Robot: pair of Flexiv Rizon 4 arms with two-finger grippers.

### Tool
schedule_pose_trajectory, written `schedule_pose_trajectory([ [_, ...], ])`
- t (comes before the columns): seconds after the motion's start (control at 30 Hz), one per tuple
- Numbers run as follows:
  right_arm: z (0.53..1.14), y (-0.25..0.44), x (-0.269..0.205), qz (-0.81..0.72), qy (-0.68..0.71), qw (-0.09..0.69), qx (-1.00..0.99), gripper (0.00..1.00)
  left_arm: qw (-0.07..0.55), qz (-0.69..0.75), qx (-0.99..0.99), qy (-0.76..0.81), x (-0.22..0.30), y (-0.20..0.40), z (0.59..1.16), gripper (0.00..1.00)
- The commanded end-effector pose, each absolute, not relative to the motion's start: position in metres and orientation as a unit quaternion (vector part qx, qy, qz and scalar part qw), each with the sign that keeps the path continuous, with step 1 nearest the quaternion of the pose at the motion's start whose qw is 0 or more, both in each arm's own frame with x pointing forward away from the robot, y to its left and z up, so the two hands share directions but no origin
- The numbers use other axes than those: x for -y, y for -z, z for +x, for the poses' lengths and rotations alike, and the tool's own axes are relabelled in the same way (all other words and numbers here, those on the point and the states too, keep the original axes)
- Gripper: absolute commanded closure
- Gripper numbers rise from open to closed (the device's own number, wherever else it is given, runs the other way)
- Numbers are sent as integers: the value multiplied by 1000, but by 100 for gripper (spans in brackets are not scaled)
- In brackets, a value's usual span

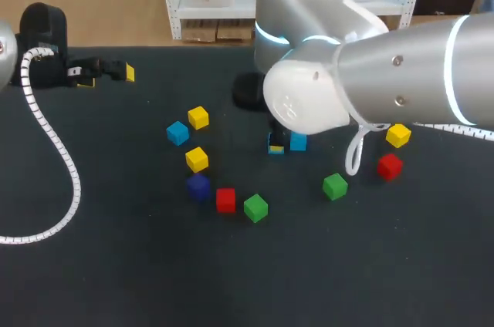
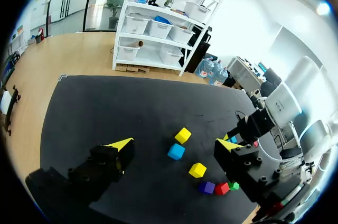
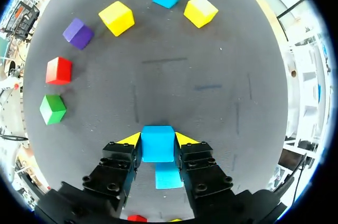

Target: Place the blue cubes, place green cubes on the blue cubes, place the yellow cubes on the green cubes, then place the red cubes on the yellow cubes, and place purple cube on the red cubes.

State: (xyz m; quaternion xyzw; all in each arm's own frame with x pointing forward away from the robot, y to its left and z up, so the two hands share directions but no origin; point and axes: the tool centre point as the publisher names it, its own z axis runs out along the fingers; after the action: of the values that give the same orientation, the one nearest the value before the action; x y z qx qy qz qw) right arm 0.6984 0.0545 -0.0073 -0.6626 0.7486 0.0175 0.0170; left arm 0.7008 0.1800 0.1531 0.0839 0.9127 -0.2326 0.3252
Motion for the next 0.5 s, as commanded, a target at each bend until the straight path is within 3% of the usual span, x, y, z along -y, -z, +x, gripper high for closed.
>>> schedule_pose_trajectory([
  [0.03,705,8,-54,-662,-19,10,-749,100,328,87,-910,240,-183,-151,700,0],
  [0.4,709,9,-52,-661,-19,5,-750,100,328,87,-910,240,-183,-151,700,0],
  [0.5,710,11,-52,-663,-16,1,-748,82,328,87,-910,240,-183,-151,700,0],
])
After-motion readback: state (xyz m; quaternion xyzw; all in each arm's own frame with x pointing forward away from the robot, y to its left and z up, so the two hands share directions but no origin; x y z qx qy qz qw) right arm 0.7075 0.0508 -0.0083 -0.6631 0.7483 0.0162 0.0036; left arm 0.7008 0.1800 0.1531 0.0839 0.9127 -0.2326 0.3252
